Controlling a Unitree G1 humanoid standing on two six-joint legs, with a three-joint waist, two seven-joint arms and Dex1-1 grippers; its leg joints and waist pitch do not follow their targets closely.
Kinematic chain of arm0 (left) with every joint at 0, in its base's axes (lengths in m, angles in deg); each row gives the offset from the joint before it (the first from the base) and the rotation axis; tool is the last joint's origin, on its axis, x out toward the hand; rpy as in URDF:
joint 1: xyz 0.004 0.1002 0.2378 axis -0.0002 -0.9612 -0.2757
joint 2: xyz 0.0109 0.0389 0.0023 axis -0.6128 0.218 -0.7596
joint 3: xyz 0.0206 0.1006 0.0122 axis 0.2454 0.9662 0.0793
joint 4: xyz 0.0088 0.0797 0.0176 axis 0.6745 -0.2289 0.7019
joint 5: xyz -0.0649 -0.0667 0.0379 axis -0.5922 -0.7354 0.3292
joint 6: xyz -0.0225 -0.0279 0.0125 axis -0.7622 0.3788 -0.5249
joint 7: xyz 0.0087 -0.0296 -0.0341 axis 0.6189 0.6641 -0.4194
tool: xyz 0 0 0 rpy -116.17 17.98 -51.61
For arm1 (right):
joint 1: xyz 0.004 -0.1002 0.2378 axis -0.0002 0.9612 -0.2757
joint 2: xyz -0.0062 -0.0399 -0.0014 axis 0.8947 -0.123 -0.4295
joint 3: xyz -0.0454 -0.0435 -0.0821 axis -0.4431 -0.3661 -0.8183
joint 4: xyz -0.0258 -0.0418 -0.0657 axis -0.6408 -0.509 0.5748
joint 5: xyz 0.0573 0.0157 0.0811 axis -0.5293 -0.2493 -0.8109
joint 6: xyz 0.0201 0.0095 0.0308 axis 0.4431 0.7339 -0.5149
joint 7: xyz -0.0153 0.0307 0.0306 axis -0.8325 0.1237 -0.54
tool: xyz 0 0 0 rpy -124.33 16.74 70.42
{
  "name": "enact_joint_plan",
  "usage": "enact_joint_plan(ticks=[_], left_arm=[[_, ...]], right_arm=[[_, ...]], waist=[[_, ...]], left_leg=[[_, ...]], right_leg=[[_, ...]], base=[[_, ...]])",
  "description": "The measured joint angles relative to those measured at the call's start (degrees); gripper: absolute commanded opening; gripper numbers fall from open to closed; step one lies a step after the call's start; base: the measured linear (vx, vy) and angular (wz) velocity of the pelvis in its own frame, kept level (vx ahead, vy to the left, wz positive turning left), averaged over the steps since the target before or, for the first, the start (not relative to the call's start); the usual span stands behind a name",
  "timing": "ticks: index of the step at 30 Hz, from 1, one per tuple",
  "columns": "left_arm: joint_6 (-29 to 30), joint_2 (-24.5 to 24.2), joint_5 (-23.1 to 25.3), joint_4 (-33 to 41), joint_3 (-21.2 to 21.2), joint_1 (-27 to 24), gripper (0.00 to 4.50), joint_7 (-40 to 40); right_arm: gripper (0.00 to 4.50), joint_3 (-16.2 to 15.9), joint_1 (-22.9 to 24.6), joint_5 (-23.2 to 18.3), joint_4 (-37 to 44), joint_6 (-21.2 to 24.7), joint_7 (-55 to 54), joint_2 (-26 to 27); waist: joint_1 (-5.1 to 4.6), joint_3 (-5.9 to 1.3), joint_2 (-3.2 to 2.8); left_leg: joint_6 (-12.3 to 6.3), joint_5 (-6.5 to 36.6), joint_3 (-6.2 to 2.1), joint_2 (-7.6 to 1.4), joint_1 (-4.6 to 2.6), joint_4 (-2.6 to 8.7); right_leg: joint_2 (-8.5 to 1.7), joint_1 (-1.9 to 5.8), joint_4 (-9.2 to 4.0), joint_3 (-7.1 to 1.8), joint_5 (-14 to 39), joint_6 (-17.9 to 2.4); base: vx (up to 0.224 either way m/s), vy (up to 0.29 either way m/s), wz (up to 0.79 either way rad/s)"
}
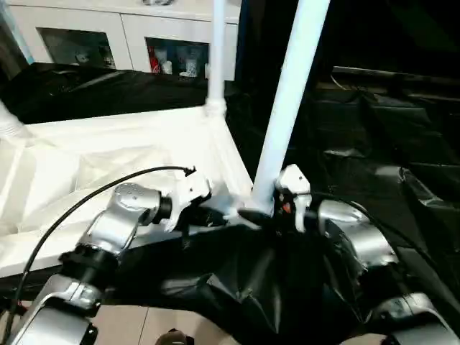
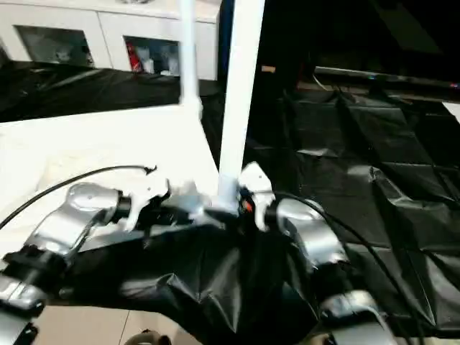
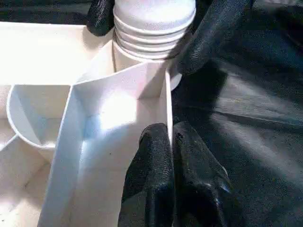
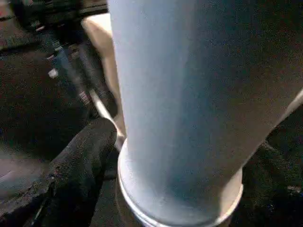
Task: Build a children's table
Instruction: Rotate leg to tighten
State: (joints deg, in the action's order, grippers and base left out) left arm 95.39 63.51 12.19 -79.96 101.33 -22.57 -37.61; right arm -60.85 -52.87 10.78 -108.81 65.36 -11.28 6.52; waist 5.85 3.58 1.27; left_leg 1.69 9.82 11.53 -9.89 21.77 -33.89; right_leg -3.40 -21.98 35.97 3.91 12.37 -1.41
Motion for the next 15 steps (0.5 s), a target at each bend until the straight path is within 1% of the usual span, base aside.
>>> enact_joint_plan(ticks=[1,4,7,11,15], left_arm=[[0.03,-0.23,-0.21,0.23,0.06,-0.08,0.0,-0.57],[0.62,-0.89,-0.75,0.75,0.26,-0.22,0.0,-1.64],[1.46,-1.53,-1.15,1.97,0.42,-0.81,0.0,-2.63],[1.51,-1.64,-1.17,2.22,0.4,-0.9,0.0,-3.06],[0.8,-1.43,-1.02,1.87,0.4,-0.9,0.0,-2.61]], right_arm=[[3.46,-0.07,0.01,-0.32,0.07,0.0,0.87,-0.17],[3.36,-0.06,0.09,-0.74,0.07,0.01,1.77,-0.14],[3.01,-0.09,0.66,-1.78,0.47,0.38,2.87,-0.18],[2.79,-0.09,1.1,-2.04,1.38,1.1,3.1,-0.3],[2.74,0.02,1.31,-2.04,1.38,1.09,2.53,-0.1]], waist=[[0.11,0.0,0.01],[0.26,0.02,0.04],[0.46,0.04,0.06],[0.54,0.04,0.07],[0.58,0.04,0.07]], left_leg=[[0.0,0.0,0.0,0.0,0.0,0.0],[0.0,0.0,0.0,0.0,0.0,-0.01],[0.0,0.01,0.0,0.0,0.03,-0.01],[0.0,0.0,0.0,0.0,0.05,-0.02],[0.0,0.0,0.0,0.0,0.05,-0.03]], right_leg=[[0.0,0.0,0.0,0.0,0.0,0.0],[0.0,0.0,0.0,0.0,0.0,0.0],[0.0,-0.01,-0.02,0.0,0.0,0.0],[0.0,-0.02,-0.02,0.01,0.0,0.0],[0.0,-0.02,-0.01,0.0,0.0,0.0]], base=[[0.0,0.0,0.0],[0.0,0.0,0.0],[0.0,0.0,0.0],[0.0,0.0,0.0],[0.0,0.0,0.0]])
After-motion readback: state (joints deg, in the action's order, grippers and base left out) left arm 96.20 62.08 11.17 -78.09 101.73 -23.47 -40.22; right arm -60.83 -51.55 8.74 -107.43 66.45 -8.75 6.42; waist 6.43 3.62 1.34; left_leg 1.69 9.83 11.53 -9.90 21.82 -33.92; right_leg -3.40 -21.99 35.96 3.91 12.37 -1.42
